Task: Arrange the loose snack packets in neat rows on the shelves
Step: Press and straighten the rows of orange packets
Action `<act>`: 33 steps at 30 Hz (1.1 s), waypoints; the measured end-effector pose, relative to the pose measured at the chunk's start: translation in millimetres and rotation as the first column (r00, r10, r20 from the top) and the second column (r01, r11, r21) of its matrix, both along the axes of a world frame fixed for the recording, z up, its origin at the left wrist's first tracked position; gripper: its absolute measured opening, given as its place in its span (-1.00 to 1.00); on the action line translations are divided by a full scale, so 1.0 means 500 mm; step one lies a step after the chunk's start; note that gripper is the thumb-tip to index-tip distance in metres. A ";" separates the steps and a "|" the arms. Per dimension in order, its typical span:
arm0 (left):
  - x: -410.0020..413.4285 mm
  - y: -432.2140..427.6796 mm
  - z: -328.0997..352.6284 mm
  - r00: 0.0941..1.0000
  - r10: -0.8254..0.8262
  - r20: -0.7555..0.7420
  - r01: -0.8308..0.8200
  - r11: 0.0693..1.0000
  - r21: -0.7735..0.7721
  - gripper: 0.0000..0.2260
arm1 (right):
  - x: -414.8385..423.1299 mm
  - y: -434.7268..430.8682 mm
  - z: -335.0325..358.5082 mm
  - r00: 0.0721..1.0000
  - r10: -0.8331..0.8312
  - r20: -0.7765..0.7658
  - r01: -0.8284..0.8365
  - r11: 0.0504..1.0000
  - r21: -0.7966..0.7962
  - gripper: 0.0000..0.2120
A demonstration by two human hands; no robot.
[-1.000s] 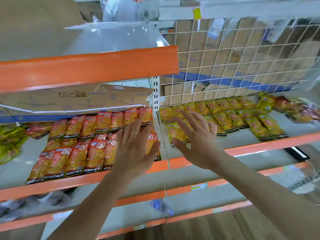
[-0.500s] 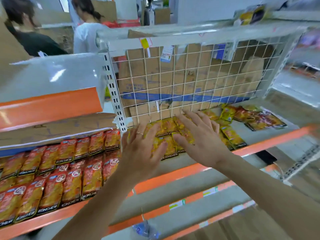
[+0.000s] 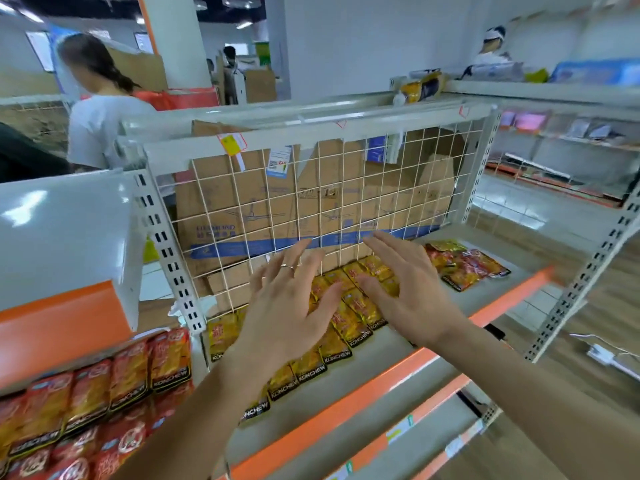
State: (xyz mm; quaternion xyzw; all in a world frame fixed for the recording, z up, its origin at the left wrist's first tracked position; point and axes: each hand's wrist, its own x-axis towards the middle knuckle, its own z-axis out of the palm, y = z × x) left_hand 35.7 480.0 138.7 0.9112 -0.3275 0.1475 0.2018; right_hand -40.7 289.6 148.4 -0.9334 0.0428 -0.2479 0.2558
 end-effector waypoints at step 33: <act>0.033 -0.430 0.102 0.996 0.064 0.061 -0.066 0.997 0.040 -0.41 | 0.060 -0.433 0.090 0.998 0.060 -0.006 -0.061 0.998 -0.026 -0.30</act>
